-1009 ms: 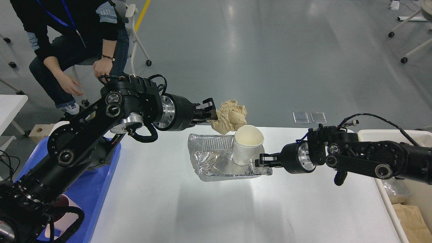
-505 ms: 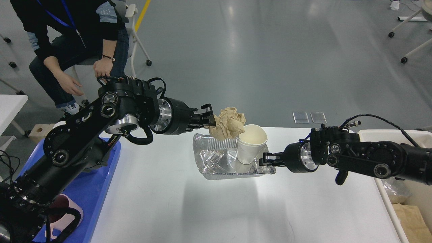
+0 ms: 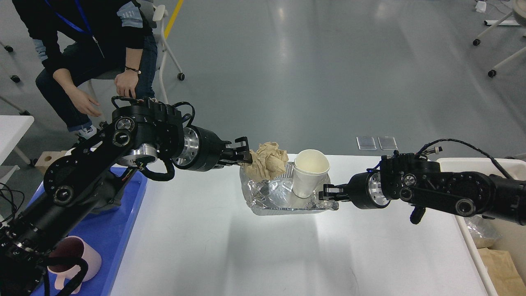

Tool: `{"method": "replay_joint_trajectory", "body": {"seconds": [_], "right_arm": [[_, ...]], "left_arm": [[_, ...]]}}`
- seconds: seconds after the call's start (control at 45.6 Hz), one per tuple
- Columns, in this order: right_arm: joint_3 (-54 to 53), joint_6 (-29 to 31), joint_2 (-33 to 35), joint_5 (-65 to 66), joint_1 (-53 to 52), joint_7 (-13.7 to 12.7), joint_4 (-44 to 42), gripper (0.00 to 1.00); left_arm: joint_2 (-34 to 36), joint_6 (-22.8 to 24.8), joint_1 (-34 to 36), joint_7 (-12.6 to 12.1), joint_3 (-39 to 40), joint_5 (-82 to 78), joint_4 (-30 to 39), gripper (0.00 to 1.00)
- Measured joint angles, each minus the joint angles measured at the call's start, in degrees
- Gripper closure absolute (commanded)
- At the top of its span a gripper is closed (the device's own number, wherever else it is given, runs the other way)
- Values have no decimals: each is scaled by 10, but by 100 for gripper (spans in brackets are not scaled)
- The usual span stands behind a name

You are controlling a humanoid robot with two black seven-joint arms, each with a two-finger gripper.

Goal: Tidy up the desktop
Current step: 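Carry the beige lump over the foil tray and lower it in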

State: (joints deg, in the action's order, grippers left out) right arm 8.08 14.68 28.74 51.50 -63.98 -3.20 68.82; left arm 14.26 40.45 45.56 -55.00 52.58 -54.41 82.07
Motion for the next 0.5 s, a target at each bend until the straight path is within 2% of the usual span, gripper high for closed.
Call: {"method": "replay_joint_trajectory", "body": {"seconds": [0.505], "right_arm": [[-5, 0, 3, 0, -6, 0, 7, 100]], "left_arm": [[-7, 3, -13, 0, 0, -1, -37, 82]]}}
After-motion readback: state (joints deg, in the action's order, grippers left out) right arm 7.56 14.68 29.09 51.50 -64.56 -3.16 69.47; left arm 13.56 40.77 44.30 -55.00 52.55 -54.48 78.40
